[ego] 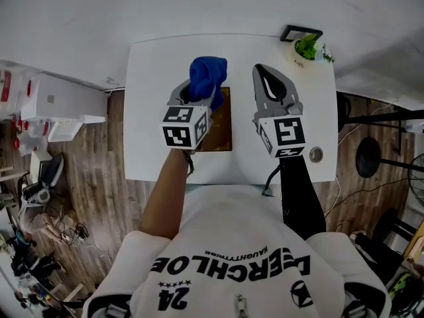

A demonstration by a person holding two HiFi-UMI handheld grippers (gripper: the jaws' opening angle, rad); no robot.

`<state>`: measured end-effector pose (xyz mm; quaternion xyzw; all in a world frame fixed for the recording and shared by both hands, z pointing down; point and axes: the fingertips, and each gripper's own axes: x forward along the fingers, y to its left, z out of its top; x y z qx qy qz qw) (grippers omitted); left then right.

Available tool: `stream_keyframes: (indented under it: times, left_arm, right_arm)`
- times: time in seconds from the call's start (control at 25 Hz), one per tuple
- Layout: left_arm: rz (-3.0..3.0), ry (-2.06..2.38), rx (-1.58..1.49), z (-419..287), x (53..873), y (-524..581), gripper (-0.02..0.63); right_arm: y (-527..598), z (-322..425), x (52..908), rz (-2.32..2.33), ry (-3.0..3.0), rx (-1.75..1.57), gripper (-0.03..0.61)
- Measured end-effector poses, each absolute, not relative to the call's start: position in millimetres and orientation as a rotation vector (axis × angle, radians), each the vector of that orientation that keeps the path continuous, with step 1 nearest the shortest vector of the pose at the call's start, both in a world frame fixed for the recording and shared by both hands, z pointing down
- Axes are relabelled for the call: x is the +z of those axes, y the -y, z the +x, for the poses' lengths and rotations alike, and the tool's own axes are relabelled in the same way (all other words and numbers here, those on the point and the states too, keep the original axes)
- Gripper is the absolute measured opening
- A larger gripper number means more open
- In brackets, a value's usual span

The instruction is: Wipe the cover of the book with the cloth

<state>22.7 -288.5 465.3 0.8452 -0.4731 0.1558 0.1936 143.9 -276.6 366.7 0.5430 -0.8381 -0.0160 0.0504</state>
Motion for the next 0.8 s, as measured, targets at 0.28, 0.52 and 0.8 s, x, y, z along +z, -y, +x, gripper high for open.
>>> stream_keyframes:
  times: [0.28,0.52,0.8]
  left_arm:
    - [2.187,1.164,0.519,46.9,533.8,281.8,0.186]
    - [2.092,1.135,0.672,50.6,594.0,268.1,0.186]
    - [2.097,1.188,0.715,40.9,607.1,265.7,0.186]
  right_arm:
    - [274.7,160.1,373.9,1.663,2.533,-0.026,0.003]
    - [268.3,163.1,377.2,1.663,2.523,-0.021,0.003]
    - [267.4,154.8,374.9,1.646,2.532,-0.035,0.003]
